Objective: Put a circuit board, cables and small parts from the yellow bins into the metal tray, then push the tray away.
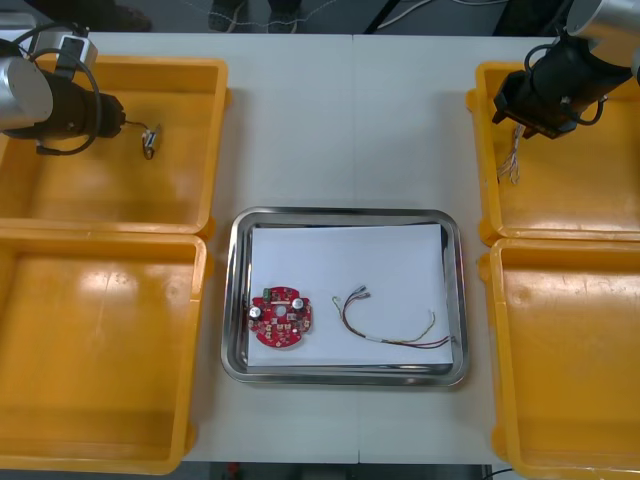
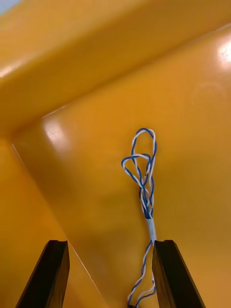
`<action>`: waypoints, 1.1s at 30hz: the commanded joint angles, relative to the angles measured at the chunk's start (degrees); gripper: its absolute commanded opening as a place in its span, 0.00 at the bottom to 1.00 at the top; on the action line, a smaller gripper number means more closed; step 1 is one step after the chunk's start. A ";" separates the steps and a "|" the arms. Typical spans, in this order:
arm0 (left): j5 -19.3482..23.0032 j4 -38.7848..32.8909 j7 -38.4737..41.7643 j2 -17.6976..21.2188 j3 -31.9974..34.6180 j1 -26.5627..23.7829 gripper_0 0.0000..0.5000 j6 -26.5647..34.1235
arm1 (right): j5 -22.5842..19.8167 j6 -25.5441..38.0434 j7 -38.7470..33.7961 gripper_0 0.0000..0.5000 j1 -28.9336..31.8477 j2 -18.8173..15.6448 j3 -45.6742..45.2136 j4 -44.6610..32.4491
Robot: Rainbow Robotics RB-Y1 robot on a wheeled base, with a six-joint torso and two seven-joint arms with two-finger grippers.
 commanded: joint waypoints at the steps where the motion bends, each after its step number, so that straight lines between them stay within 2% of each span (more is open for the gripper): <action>1: 0.47 -0.59 -9.09 0.07 -1.18 1.48 1.00 -0.84 | 0.66 -1.51 0.15 1.00 -1.26 0.37 -0.86 -0.47; 25: 1.52 -0.59 -11.02 0.51 -1.18 2.80 0.99 -2.42 | 2.24 -4.06 1.38 1.00 1.90 0.37 0.28 -0.82; 26: 1.44 -0.59 -11.11 0.51 -1.18 2.71 0.95 -2.59 | 2.15 -4.15 1.38 1.00 1.99 0.37 0.19 -0.99; 27: 1.52 -0.59 -11.11 0.42 -1.18 2.80 0.77 -2.68 | 2.15 -4.15 1.47 1.00 2.25 0.37 0.28 -1.08; 29: 1.61 -0.59 -11.11 0.42 -1.26 2.89 0.35 -2.77 | 1.89 -4.15 1.65 1.00 2.69 0.37 0.19 -1.26; 30: 1.79 -0.59 -11.20 0.42 -1.35 2.89 0.00 -2.77 | 1.63 -4.15 1.73 1.00 2.95 0.37 0.28 -1.26; 33: 1.96 -0.59 -11.37 0.42 -2.49 2.89 0.00 -3.39 | 1.01 -4.15 1.91 1.00 3.57 0.37 0.37 -1.43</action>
